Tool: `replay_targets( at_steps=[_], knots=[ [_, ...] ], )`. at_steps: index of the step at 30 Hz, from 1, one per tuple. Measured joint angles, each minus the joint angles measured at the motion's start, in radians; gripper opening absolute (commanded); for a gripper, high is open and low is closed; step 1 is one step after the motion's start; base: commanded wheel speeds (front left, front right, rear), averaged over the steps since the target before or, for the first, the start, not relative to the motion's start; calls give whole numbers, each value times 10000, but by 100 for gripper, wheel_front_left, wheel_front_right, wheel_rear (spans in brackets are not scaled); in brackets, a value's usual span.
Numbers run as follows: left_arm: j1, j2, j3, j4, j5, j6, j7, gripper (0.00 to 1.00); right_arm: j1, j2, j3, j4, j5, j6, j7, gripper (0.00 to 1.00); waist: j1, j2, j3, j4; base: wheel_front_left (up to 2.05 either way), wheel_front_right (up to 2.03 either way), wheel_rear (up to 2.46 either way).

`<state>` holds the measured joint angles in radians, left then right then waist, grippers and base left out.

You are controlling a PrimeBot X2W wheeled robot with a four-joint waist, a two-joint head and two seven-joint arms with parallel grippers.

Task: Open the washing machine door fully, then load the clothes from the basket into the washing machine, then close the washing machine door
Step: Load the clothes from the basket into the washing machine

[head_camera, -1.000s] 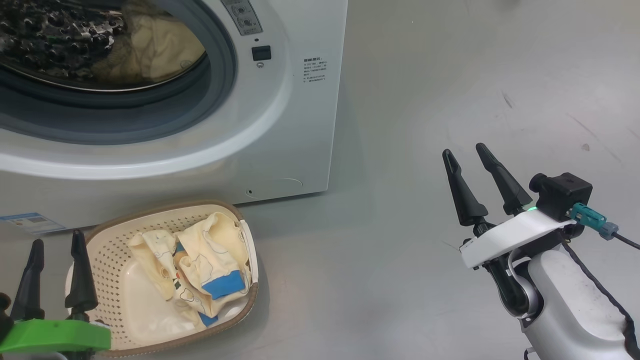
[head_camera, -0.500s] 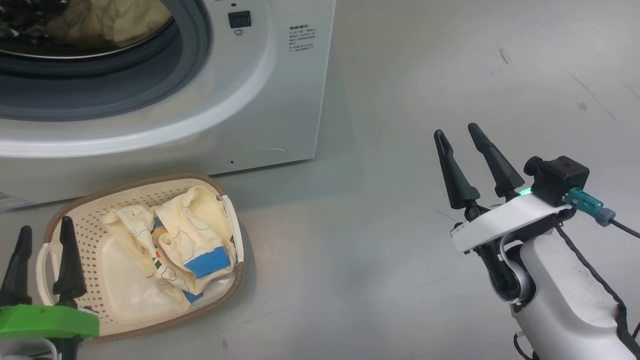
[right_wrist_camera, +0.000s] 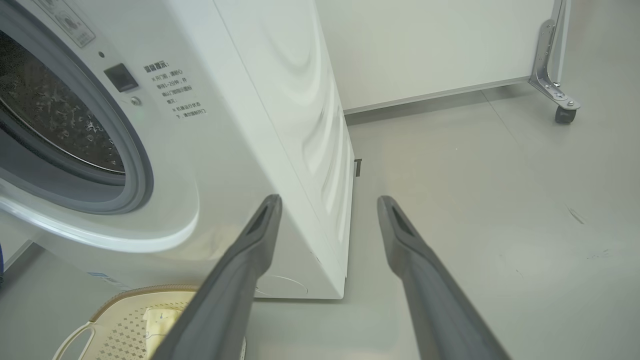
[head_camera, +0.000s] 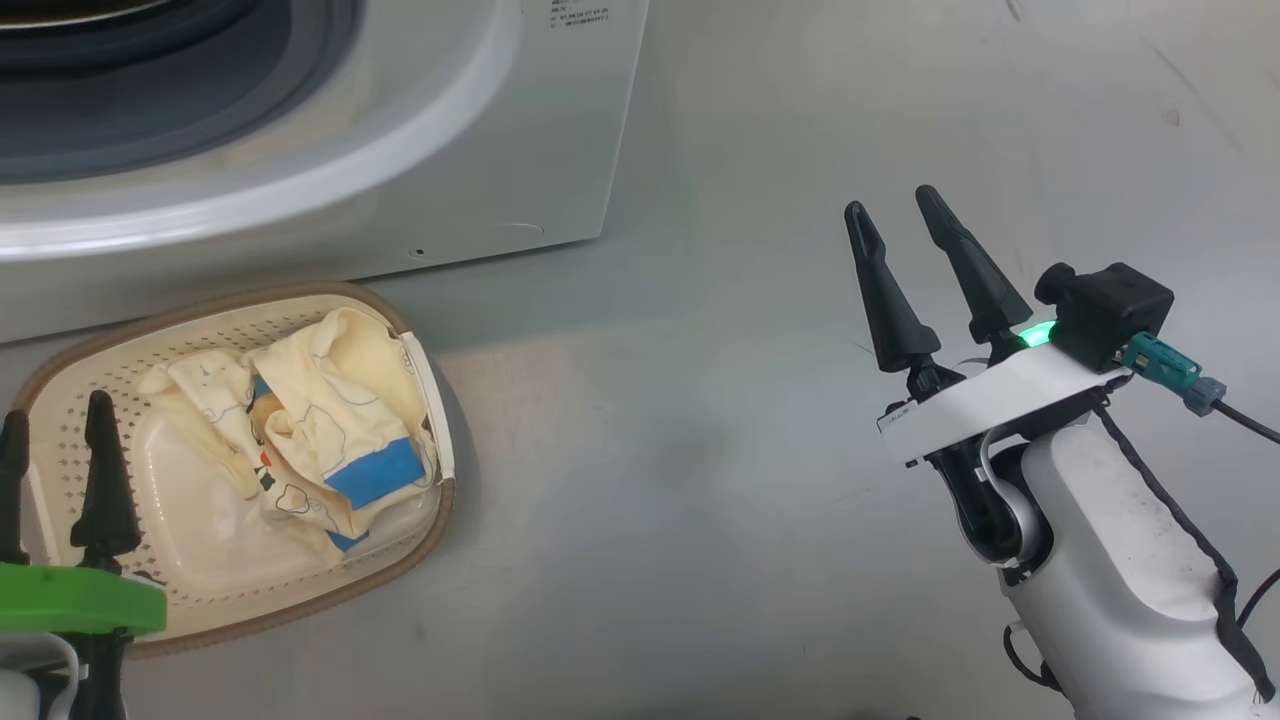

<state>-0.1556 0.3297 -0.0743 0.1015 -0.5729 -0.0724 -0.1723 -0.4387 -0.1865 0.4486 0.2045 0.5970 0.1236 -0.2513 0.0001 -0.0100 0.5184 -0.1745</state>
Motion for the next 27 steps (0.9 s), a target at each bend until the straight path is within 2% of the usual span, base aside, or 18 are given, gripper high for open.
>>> replay_targets(
  at_steps=[11, 17, 27],
  knots=[
    [-521, 82, 27, 1068, -439, -127, 543, 100, -415, 244, 12, -33, -136, 0, -2, 100, 0, 0, 917, -193, 0, 0, 0],
    [-873, 514, -157, 1818, -387, -215, 1106, 100, -629, 370, 63, -36, -182, 0, -2, 100, 0, 0, 1312, -290, 0, 0, 0],
    [-1864, 533, -433, 3097, -788, -322, 2034, 100, -970, 585, 130, -58, -251, 0, -2, 100, 0, 0, 1962, -557, 0, 0, 0]
  ],
)
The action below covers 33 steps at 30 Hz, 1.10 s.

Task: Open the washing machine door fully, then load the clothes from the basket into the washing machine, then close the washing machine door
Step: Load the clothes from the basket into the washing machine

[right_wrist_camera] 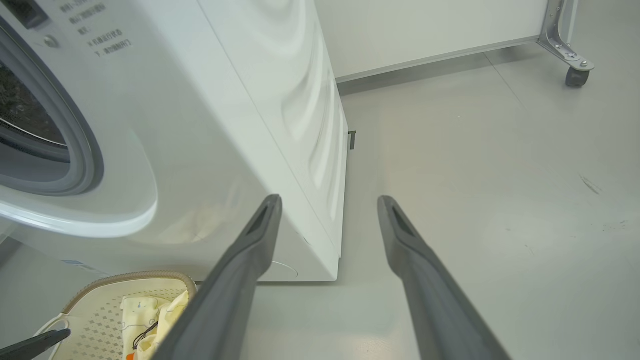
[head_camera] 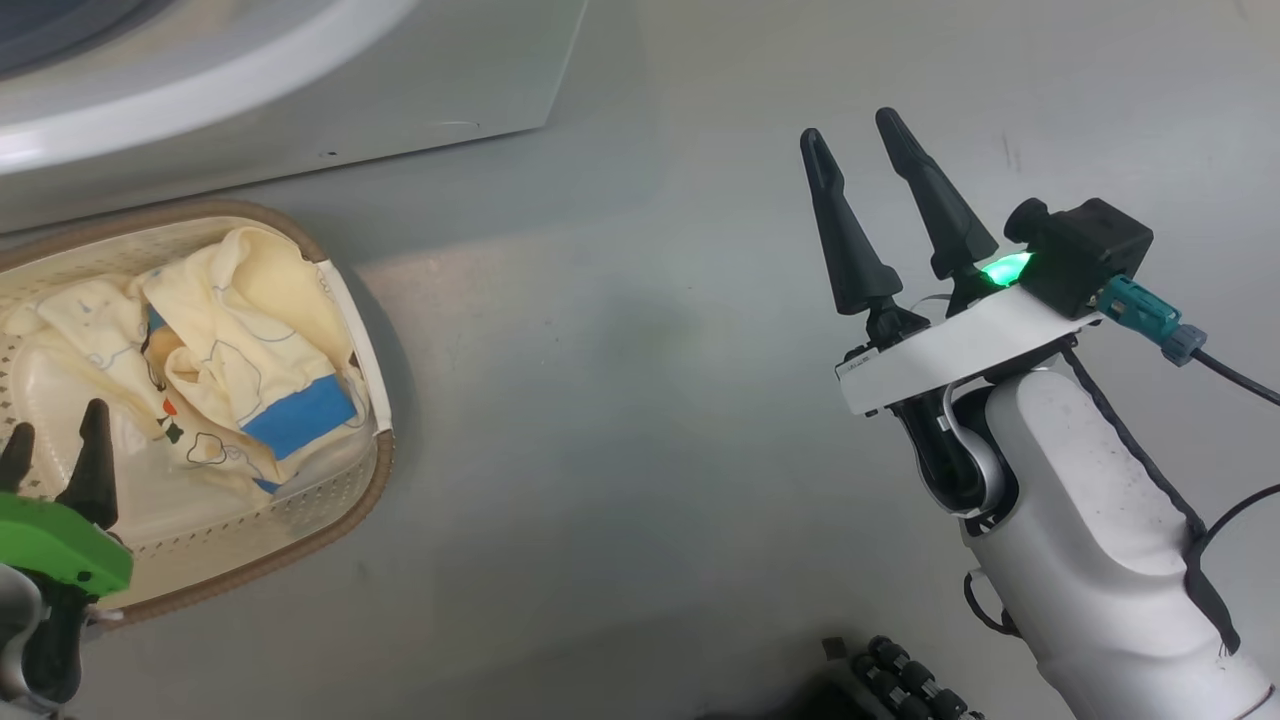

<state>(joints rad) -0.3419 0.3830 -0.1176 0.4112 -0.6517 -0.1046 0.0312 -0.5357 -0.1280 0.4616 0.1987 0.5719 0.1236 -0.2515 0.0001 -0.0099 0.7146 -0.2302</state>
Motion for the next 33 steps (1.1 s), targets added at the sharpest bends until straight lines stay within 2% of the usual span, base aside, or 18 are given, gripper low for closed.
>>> replay_targets(
  at_steps=[21, 28, 33],
  knots=[
    [-1983, 132, -431, 2395, -1051, -171, 1672, 100, -484, 203, 90, -69, -105, 0, 0, 100, 0, 0, 1360, -680, 0, 0, 0],
    [-2522, 370, -500, 2734, -1156, -171, 1891, 100, -650, 307, 132, -128, -173, 0, 0, 100, 0, 0, 1737, -905, 0, 0, 0],
    [-2893, 326, -1037, 2629, -1283, -171, 1902, 100, -651, 322, 102, -128, -184, 0, 0, 100, 0, 0, 1937, -1037, 0, 0, 0]
  ],
)
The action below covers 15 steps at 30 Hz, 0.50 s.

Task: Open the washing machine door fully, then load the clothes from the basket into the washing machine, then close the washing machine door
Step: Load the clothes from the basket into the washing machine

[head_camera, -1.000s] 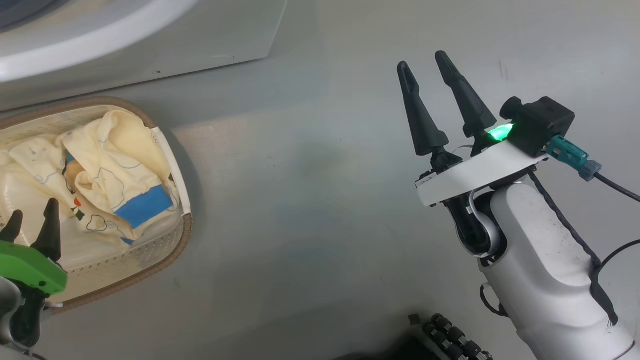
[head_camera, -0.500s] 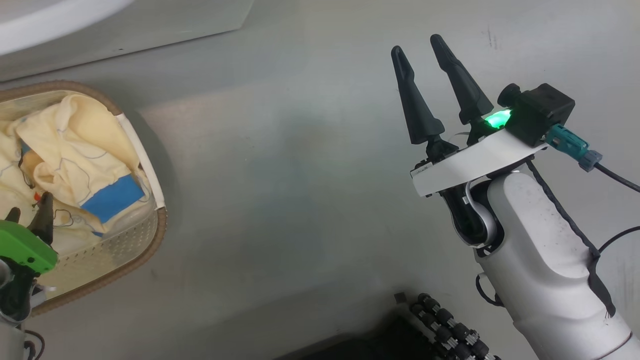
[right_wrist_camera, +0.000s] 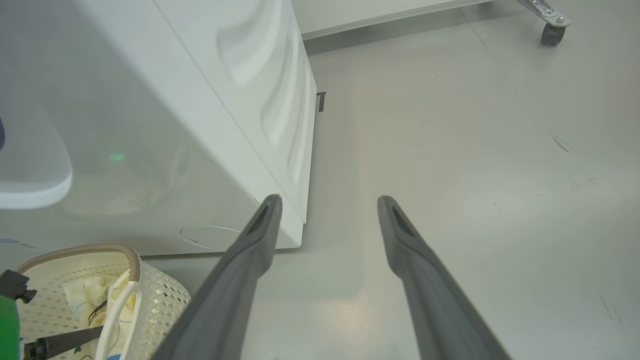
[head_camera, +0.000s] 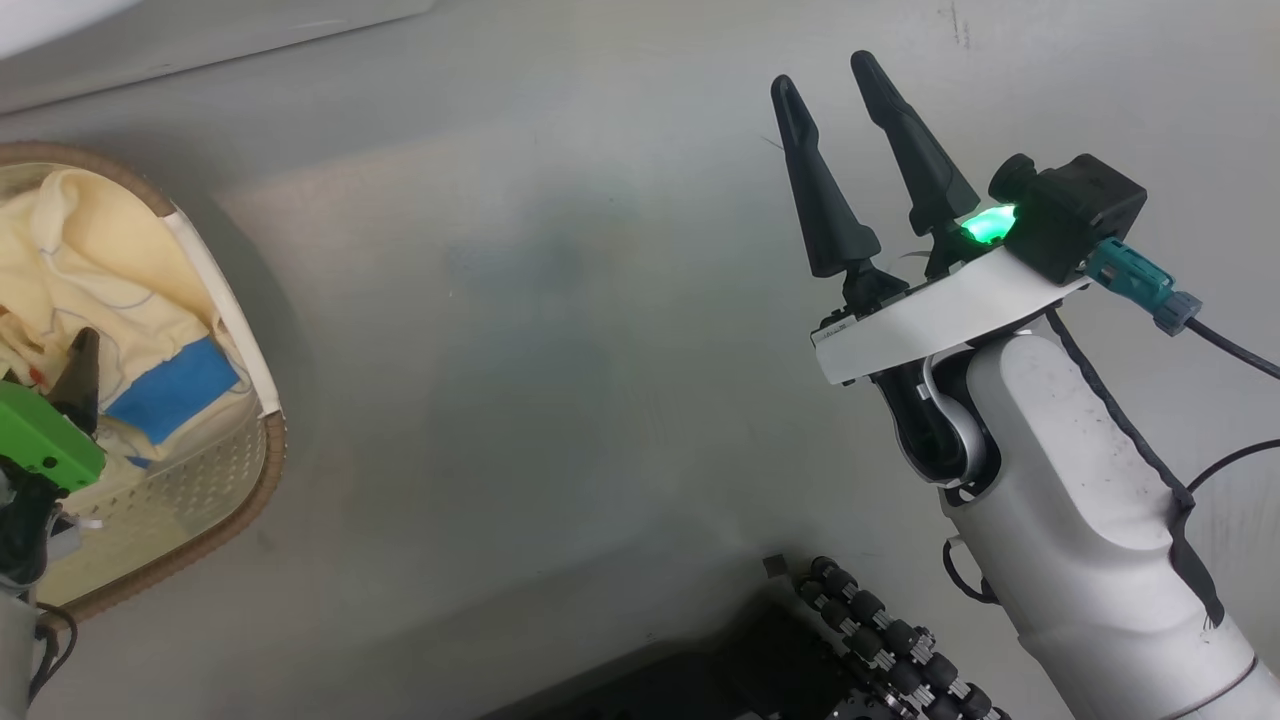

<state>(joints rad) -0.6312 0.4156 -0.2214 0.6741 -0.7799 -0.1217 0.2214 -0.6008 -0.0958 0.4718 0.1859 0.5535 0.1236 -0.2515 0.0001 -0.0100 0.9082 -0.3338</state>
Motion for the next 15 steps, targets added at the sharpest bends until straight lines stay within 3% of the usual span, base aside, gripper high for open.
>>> replay_targets(
  at_steps=[6, 8, 9, 10, 15],
  knots=[
    [-211, 54, -418, 146, -82, 0, 77, 100, -6, 27, 4, 6, -13, 0, 0, 100, 0, 0, 79, -60, 0, 0, 0],
    [-273, 96, -527, 261, -82, 0, 153, 44, -22, 36, 12, 8, -15, 0, 0, 100, -1, 0, 97, -70, 0, 0, 0],
    [-301, 121, -621, 309, -81, 0, 155, 25, -33, 38, 13, 8, -19, 0, 0, 100, -1, 0, 104, -75, 0, 0, 0],
    [-326, 148, -677, 343, -69, 0, 119, 0, -43, 40, 12, 12, -46, 0, 0, 100, -1, 0, 110, -77, 0, 0, 0],
    [-511, 184, -786, 451, -69, 0, -115, 0, -91, 56, -8, 56, -86, 0, 0, 100, 0, 0, 102, -65, 0, 0, 0]
  ],
)
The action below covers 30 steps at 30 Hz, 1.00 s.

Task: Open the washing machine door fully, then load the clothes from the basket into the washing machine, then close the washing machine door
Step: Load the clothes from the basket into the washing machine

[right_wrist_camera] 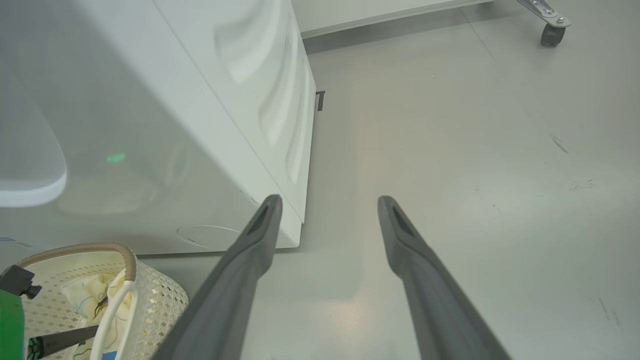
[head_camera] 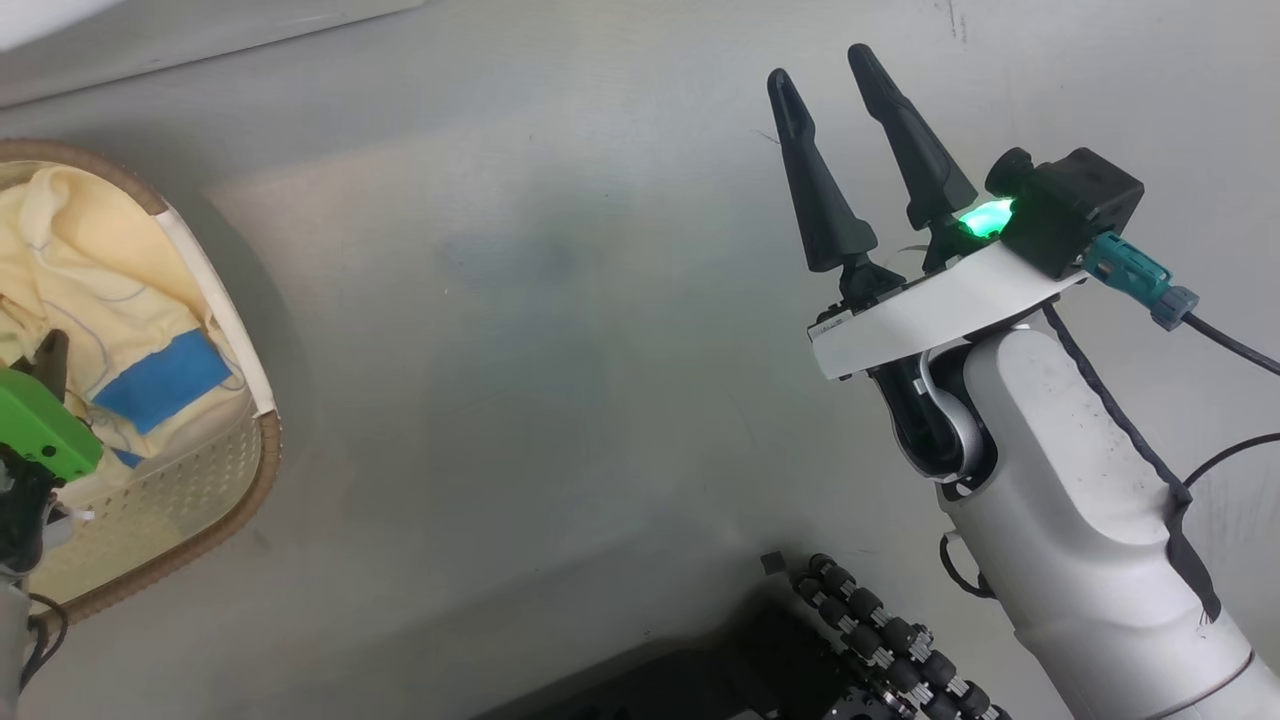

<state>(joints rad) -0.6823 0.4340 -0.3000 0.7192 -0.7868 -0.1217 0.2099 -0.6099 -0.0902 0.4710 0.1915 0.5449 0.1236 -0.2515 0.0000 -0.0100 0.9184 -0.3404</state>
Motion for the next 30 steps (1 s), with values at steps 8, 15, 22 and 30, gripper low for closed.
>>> replay_targets(
  at_steps=[8, 15, 22, 30],
  knots=[
    [1, -105, -433, -19, -307, 0, -616, 0, -88, 69, -29, 100, -2, 0, 0, 100, 0, 0, -214, 121, 0, 0, 0],
    [202, -213, -991, -297, -410, 0, -1319, 0, -88, 79, -100, 221, -29, 0, 0, 100, 0, 0, -629, 298, 0, 0, 0],
    [662, -280, -1549, -656, -677, 0, -1985, 0, -73, -25, -136, 439, -61, 0, 0, 100, 0, 0, -1176, 560, 0, 0, 0],
    [1244, -278, -1992, -901, -1026, 0, -2685, 0, 48, -100, -81, 637, -61, 0, 0, 100, 0, 0, -1881, 876, 0, 0, 0]
  ],
)
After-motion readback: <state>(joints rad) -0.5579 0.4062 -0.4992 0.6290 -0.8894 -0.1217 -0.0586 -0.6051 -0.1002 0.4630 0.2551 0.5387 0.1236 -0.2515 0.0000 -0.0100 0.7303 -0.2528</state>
